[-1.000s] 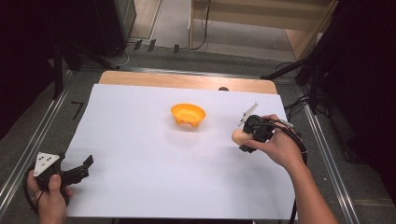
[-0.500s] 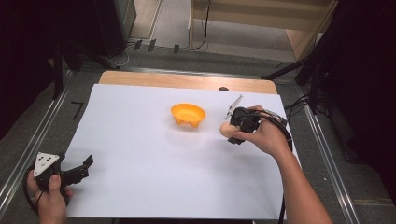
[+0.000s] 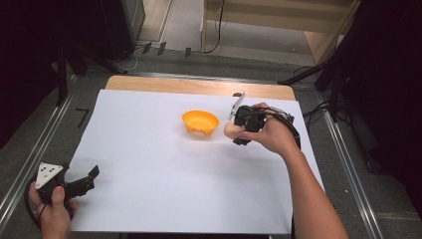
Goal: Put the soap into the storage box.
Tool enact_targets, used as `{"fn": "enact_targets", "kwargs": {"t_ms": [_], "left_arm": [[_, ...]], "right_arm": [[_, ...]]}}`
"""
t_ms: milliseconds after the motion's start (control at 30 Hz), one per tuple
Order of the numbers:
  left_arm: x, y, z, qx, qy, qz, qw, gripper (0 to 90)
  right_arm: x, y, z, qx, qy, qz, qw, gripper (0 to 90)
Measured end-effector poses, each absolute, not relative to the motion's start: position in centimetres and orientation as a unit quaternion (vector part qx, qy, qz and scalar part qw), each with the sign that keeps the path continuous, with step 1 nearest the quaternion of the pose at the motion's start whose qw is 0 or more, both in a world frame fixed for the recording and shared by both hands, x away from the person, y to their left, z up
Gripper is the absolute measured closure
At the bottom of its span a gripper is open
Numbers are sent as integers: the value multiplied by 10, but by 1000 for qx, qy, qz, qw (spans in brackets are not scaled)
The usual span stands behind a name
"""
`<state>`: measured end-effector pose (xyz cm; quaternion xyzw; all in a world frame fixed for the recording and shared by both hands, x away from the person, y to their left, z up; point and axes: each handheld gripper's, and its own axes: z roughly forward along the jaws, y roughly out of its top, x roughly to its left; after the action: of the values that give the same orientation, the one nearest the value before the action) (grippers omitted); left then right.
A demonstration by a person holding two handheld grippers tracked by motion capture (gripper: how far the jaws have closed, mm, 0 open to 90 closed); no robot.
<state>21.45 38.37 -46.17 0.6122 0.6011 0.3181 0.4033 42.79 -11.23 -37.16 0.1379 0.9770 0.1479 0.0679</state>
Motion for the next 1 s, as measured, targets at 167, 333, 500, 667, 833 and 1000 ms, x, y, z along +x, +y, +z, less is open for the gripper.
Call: {"fn": "enact_targets", "kwargs": {"t_ms": [167, 333, 500, 667, 833, 1000], "left_arm": [[214, 384, -462, 612, 600, 319, 405, 12], [214, 384, -462, 612, 600, 320, 404, 12], [214, 384, -462, 612, 600, 320, 404, 12], [213, 384, -462, 612, 598, 321, 405, 12], [213, 384, -462, 611, 598, 322, 406, 12], [213, 383, -462, 612, 598, 322, 406, 12]], "right_arm": [[433, -103, -373, 123, 978, 153, 68, 332], [440, -88, -374, 116, 979, 153, 68, 332], [444, -75, -372, 105, 980, 154, 70, 332], [448, -61, -372, 87, 982, 152, 70, 332], [452, -50, -371, 77, 983, 151, 74, 332], [458, -37, -368, 74, 983, 149, 74, 332]]}}
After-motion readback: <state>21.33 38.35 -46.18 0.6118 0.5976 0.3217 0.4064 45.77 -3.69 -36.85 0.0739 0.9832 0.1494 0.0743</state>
